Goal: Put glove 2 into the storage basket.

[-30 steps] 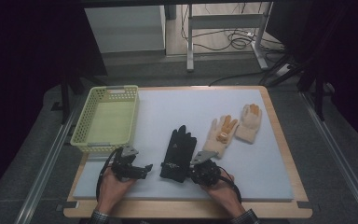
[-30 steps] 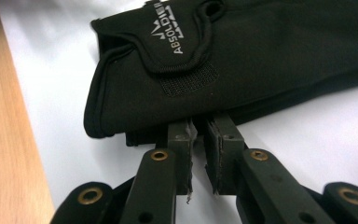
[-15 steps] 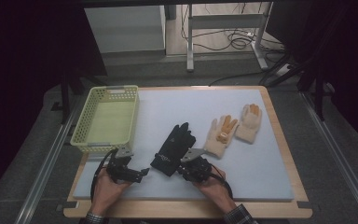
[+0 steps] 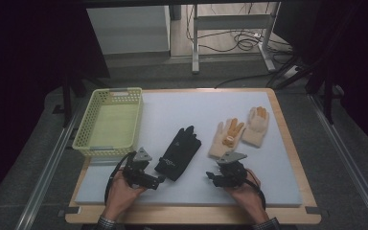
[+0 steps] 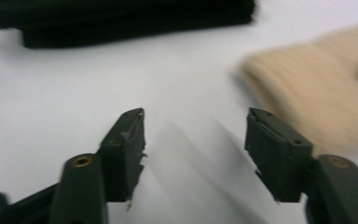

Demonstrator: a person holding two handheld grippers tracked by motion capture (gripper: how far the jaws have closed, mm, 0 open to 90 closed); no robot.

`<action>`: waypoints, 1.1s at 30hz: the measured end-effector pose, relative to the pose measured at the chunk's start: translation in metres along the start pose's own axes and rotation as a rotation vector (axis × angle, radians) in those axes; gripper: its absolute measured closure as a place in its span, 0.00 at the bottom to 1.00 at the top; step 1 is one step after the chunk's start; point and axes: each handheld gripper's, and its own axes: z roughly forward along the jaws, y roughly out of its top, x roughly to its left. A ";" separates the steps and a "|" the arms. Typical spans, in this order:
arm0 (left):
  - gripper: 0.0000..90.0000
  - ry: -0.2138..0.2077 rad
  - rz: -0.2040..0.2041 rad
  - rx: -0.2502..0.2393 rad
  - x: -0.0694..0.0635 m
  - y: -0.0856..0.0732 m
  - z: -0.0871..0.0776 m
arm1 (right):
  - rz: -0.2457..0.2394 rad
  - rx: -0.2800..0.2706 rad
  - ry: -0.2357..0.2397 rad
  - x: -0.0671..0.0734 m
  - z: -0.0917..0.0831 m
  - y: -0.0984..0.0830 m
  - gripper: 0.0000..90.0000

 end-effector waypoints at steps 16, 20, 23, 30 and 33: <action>0.00 0.002 -0.021 0.063 -0.008 0.048 0.047 | 0.134 0.013 -0.122 -0.054 -0.024 -0.030 0.17; 0.00 0.003 -0.010 0.075 -0.015 0.052 0.055 | 0.157 0.014 -0.142 -0.063 -0.026 -0.036 0.17; 0.00 0.035 0.006 0.095 -0.020 0.052 0.059 | 0.164 0.005 -0.147 -0.067 -0.028 -0.039 0.17; 0.00 0.100 0.012 0.134 -0.015 0.049 0.066 | 0.162 -0.007 -0.148 -0.068 -0.027 -0.041 0.18; 0.00 0.075 -0.024 0.135 -0.014 0.047 0.068 | 0.162 -0.007 -0.148 -0.068 -0.027 -0.041 0.18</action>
